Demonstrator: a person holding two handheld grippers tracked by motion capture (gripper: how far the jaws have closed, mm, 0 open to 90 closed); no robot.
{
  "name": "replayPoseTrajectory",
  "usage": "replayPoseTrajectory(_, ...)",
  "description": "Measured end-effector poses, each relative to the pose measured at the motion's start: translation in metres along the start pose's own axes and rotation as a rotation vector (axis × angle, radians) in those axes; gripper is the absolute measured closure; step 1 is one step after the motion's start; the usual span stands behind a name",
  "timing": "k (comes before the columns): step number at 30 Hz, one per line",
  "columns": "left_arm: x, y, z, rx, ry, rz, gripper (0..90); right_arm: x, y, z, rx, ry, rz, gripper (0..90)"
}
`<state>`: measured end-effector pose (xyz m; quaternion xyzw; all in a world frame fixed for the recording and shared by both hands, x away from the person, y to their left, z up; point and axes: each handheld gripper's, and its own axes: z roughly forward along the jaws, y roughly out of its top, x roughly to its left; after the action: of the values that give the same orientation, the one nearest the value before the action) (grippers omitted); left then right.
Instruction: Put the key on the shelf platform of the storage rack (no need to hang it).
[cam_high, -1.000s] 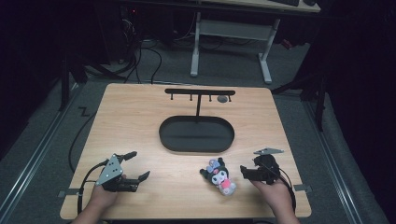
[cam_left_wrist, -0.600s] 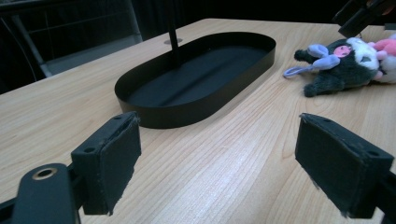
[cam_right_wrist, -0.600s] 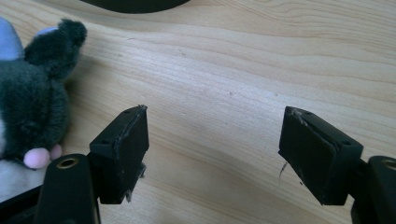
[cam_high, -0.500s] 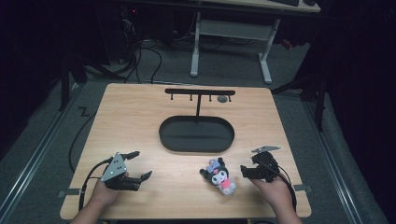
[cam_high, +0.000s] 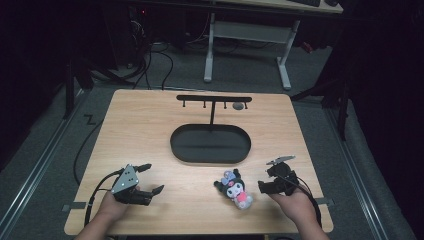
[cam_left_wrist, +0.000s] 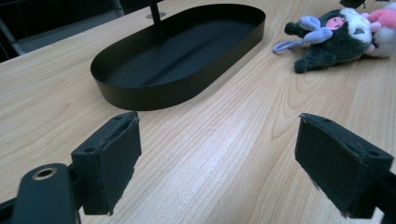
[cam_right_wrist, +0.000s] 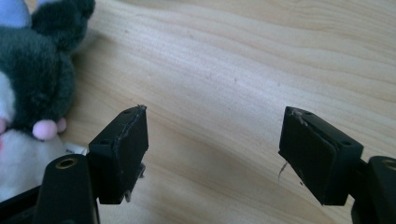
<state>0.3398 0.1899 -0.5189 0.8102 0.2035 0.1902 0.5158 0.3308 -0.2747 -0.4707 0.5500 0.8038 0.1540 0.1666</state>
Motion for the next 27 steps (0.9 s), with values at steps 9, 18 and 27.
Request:
replayPoseTrajectory(9,0.000,0.000,0.000,0.009,0.005,-0.002,15.4,-0.001,0.004,-0.002,0.083,0.020,-0.037,23.9)
replayPoseTrajectory(18,0.001,0.000,0.001,0.018,0.011,-0.012,15.4,-0.004,0.006,-0.002,0.146,0.015,-0.052,23.9)
replayPoseTrajectory(27,0.004,0.001,0.004,0.034,0.017,-0.031,15.4,0.007,0.012,-0.008,0.191,0.013,-0.104,23.8)
